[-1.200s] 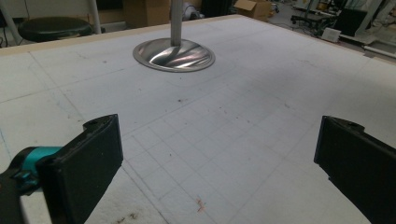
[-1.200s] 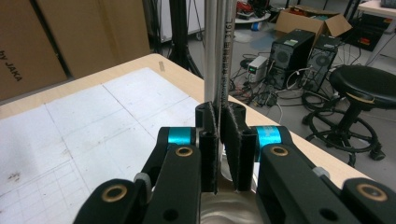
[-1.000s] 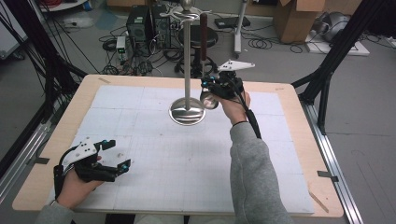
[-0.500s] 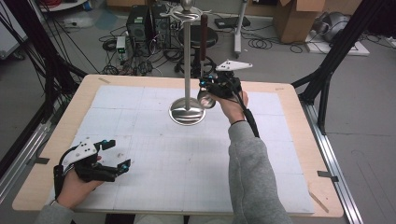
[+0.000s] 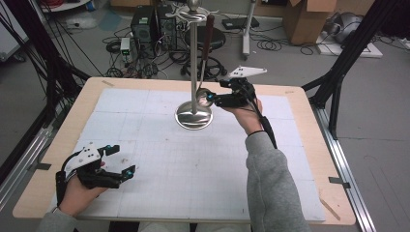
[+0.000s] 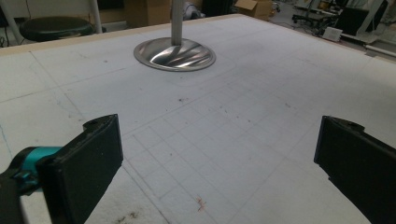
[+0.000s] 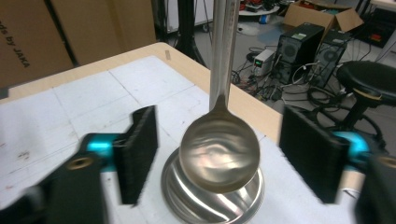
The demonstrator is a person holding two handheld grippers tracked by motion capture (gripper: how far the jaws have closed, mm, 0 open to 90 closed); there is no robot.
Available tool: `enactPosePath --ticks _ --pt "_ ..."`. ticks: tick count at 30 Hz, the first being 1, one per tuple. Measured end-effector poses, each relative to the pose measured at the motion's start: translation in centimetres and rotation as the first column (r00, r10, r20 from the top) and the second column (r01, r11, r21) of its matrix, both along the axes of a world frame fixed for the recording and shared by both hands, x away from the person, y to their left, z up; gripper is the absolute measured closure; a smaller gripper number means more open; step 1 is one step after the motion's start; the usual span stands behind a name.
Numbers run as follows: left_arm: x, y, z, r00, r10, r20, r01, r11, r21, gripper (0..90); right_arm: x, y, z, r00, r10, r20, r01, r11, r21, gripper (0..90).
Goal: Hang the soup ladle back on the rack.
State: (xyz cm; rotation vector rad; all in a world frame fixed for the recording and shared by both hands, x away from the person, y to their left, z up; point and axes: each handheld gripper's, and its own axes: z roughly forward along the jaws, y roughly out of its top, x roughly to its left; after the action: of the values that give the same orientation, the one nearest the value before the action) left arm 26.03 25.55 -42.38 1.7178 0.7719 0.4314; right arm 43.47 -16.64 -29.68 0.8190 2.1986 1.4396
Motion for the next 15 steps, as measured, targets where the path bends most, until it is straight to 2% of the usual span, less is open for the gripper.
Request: enactPosePath --ticks 1,4,5,8,9,15 --pt "0.0 0.0 0.0 1.0 0.0 0.002 0.0 1.0 0.001 1.7 -0.2 -0.3 -0.2 0.9999 0.01 -0.006 -0.01 0.9999 0.005 17.1" --pt "0.0 0.0 0.0 1.0 0.0 0.001 0.0 1.0 -0.003 1.7 -0.6 -0.4 -0.5 0.9999 0.017 0.004 -0.017 0.9998 0.007 13.1" --pt "0.0 0.0 0.0 1.0 0.0 0.001 0.0 1.0 -0.001 1.7 -1.0 -0.5 -0.8 0.9991 0.041 0.012 -0.041 0.9991 0.01 9.8" --pt "0.0 0.0 0.0 1.0 0.0 0.001 0.0 1.0 0.0 1.7 -1.4 -0.6 -1.2 0.9985 0.053 0.011 -0.053 0.9986 0.007 8.3" --pt "0.0 0.1 0.1 1.0 -0.001 0.002 0.001 1.0 -0.003 1.7 -1.9 -0.6 -1.5 0.9985 0.051 0.017 -0.051 0.9987 0.007 0.1" --pt "-0.1 0.0 0.0 1.0 0.0 0.003 0.0 1.0 -0.005 1.7 -3.3 -1.0 -2.1 0.9952 0.098 0.006 -0.098 0.9951 0.013 0.1"
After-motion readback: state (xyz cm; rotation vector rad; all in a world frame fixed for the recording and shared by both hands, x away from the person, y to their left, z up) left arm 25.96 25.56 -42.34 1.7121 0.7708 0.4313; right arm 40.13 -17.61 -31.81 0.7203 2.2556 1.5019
